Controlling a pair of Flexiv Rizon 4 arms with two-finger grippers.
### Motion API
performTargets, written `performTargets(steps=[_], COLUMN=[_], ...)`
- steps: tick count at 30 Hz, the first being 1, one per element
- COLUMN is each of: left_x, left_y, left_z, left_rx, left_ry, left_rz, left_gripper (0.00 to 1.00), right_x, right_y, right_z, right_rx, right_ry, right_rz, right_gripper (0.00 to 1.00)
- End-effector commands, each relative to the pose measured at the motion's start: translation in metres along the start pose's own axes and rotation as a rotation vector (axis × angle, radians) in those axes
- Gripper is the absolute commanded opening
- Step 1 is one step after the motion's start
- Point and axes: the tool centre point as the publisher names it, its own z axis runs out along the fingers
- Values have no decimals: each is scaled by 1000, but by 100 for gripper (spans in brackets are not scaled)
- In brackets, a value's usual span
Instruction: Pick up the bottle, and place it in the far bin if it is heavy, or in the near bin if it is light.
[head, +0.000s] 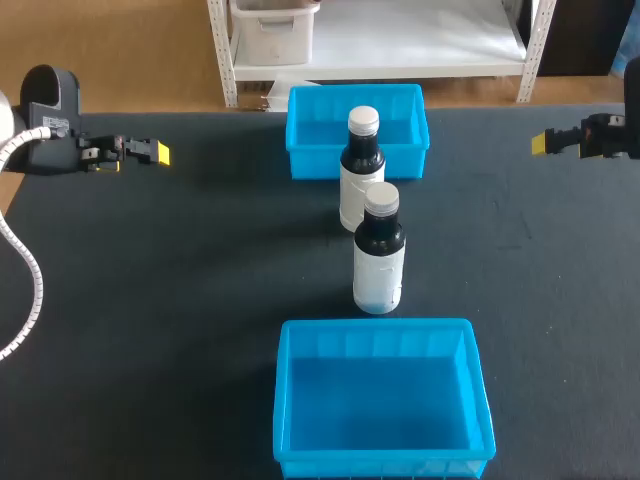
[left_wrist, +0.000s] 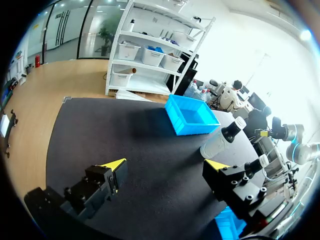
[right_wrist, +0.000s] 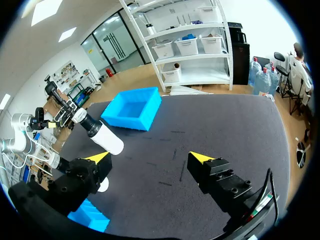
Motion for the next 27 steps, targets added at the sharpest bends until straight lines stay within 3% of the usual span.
performTargets(steps=[1, 27], left_x=[0, 0], left_y=[0, 0], left_z=[0, 0], left_rx=[0, 0], left_ry=[0, 0], left_rz=[0, 0], left_gripper=[100, 100], right_x=[0, 0], right_y=[1, 1], right_z=[-2, -1], right_rx=[5, -7], right_ry=[1, 2], right_rz=[1, -11], right_gripper=[100, 100])
